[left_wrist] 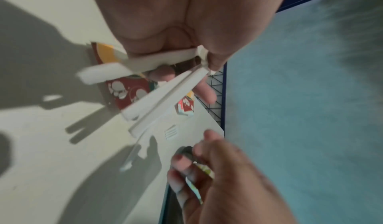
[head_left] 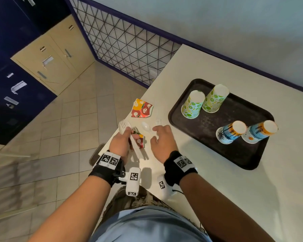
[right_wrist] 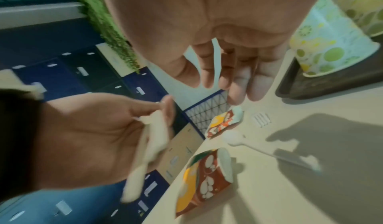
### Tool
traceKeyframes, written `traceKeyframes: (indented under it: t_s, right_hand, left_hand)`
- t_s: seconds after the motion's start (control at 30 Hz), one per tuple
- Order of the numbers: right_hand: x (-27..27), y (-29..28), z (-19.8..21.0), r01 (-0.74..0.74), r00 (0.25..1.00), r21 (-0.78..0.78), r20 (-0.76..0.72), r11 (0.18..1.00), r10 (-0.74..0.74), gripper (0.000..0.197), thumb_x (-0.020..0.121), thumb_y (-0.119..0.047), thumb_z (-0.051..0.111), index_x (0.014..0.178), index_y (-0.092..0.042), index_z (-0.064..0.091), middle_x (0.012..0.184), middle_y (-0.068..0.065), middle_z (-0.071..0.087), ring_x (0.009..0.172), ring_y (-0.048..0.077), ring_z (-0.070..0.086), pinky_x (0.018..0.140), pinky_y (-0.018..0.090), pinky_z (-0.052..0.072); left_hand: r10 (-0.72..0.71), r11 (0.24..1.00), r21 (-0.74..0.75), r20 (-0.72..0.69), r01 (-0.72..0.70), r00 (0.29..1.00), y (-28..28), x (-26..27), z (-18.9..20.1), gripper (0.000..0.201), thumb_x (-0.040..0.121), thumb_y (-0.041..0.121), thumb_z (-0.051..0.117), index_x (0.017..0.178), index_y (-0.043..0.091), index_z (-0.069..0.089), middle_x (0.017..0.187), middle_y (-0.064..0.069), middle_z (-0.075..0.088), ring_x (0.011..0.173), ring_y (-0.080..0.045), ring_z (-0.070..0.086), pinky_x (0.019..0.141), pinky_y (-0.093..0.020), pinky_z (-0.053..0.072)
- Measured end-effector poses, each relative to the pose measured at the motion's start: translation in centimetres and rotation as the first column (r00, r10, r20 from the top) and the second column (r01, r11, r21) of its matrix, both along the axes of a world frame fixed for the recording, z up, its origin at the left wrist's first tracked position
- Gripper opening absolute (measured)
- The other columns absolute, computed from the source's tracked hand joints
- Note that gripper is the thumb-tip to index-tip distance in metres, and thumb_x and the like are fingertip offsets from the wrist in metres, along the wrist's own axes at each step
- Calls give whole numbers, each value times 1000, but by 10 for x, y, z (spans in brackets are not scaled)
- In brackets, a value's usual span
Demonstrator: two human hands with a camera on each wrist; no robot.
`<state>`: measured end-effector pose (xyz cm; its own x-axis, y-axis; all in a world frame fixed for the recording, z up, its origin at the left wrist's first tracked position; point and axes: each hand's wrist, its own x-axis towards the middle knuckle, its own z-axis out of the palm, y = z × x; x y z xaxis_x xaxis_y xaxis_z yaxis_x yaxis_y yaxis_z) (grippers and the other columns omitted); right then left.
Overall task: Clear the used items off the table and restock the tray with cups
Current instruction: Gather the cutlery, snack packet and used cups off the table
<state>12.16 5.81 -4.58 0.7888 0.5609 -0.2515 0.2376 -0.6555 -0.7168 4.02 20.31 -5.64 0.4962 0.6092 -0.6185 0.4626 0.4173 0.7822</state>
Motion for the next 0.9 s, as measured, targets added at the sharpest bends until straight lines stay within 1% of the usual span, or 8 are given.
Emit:
traceKeyframes:
  t_s: [0.07, 0.2, 0.37, 0.5, 0.6, 0.67, 0.73, 0.9]
  right_hand:
    - [14, 11, -16, -18, 1000, -137, -10, 990, 17, 37, 98, -12, 51, 135, -12, 53, 132, 13, 46, 116, 32, 58, 104, 39, 47]
    - [27, 32, -48, -88, 994, -369, 31, 925, 107, 40, 96, -15, 56, 135, -10, 50, 133, 15, 46, 119, 33, 56, 104, 40, 49]
    - [26, 30, -69, -165, 976, -476, 49, 864, 213, 41, 96, -6, 56, 136, -8, 47, 133, 16, 51, 121, 34, 57, 103, 40, 47]
    - [26, 11, -66, -33, 998, -309, -60, 950, 15, 20, 93, -14, 58, 111, -5, 56, 112, 15, 61, 103, 35, 63, 82, 36, 50]
    - [19, -2, -53, 43, 998, -139, -46, 989, -50, 13, 92, -22, 62, 93, -14, 52, 84, -2, 54, 77, 16, 54, 72, 26, 37]
    - [11, 2, -33, 21, 1000, 8, -21, 1000, -21, 23, 92, -38, 61, 91, -20, 48, 78, -11, 47, 68, 1, 45, 65, 21, 33]
    - [4, 16, -17, -34, 999, 79, -15, 996, 35, 37, 94, -52, 57, 98, -15, 55, 83, -10, 54, 70, 4, 48, 65, 12, 34]
    - [2, 47, 6, -61, 998, 109, -15, 992, 63, 16, 90, -16, 67, 99, -5, 61, 83, 5, 67, 77, 25, 62, 75, 33, 51]
  left_hand:
    - [26, 1000, 16, -21, -25, 999, 11, -4, 1, 39, 96, 49, 55, 70, 22, 65, 60, 4, 67, 63, -23, 62, 73, -38, 50]
    - [37, 997, -76, 37, -34, 999, 21, -9, 0, 34, 103, 40, 52, 80, 16, 50, 49, 4, 45, 45, -17, 45, 53, -33, 42]
    - [-75, 992, -90, 126, 87, 989, 24, -12, -8, 33, 99, 34, 66, 78, 14, 52, 51, 2, 45, 46, -16, 41, 48, -28, 42]
    - [-123, 989, -62, 120, 131, 985, 27, -9, -15, 33, 85, 42, 78, 66, 16, 70, 60, -6, 60, 47, -17, 47, 56, -30, 42]
    - [-114, 983, -129, 151, 134, 982, 25, 4, -10, 22, 98, 23, 71, 82, 8, 73, 73, -8, 73, 48, -9, 62, 55, -23, 52]
    - [-124, 974, -163, 187, 155, 974, 23, 14, -6, 24, 94, 28, 75, 87, 5, 71, 66, -7, 68, 52, -17, 61, 58, -28, 53]
    - [-172, 963, -177, 188, 205, 967, 22, 23, -6, 40, 83, 41, 82, 86, 2, 71, 62, -12, 60, 56, -27, 55, 63, -34, 51]
    - [-237, 961, -128, 84, 246, 968, 35, 39, -18, 57, 72, 65, 82, 83, 9, 76, 74, -18, 72, 72, -36, 69, 75, -43, 56]
